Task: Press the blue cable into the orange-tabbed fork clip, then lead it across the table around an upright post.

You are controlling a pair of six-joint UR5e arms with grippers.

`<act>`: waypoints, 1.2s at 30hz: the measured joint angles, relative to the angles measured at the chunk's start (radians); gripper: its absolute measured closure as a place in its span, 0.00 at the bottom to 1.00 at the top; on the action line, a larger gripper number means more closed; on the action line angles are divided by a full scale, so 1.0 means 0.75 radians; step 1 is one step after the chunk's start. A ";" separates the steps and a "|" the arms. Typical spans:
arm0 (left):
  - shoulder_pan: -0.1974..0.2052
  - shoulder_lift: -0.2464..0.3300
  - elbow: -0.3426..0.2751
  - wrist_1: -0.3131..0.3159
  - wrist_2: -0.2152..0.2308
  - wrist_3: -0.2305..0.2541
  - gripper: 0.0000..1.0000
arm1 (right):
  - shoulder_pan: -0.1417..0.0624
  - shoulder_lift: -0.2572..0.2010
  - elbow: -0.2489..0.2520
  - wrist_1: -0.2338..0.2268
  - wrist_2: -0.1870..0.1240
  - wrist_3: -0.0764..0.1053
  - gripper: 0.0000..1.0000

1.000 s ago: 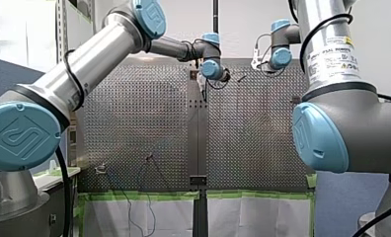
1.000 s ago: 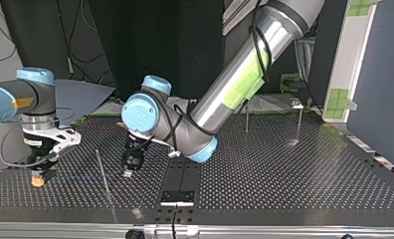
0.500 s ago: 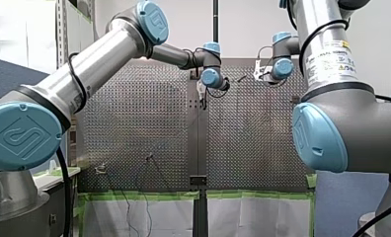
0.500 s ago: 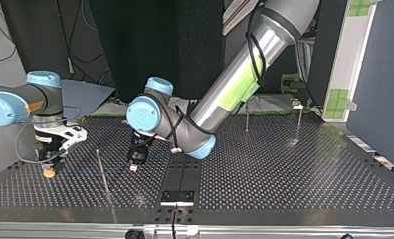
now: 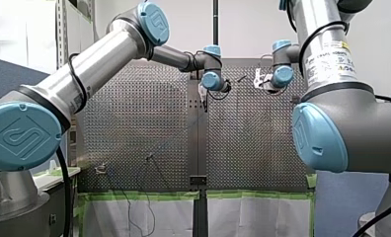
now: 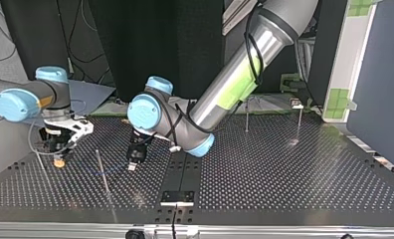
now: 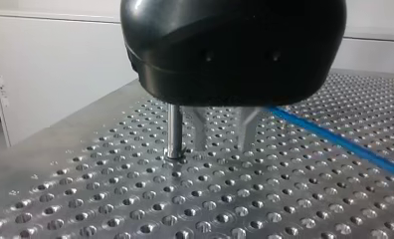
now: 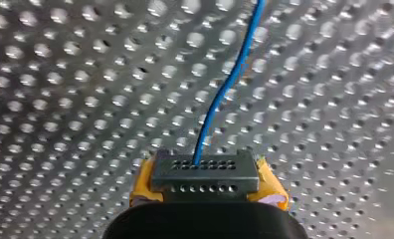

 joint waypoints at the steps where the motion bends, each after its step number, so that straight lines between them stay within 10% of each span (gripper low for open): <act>1: 0.001 0.000 -0.003 0.001 -0.002 -0.003 0.15 | 0.001 0.000 0.009 -0.007 -0.001 0.000 1.00; 4: 0.006 0.000 -0.021 0.013 0.001 -0.015 0.00 | 0.004 0.003 0.037 -0.033 -0.004 0.001 1.00; 36: 0.000 -0.005 -0.108 0.089 0.019 -0.056 0.00 | -0.032 0.306 0.263 -0.320 -0.006 -0.018 1.00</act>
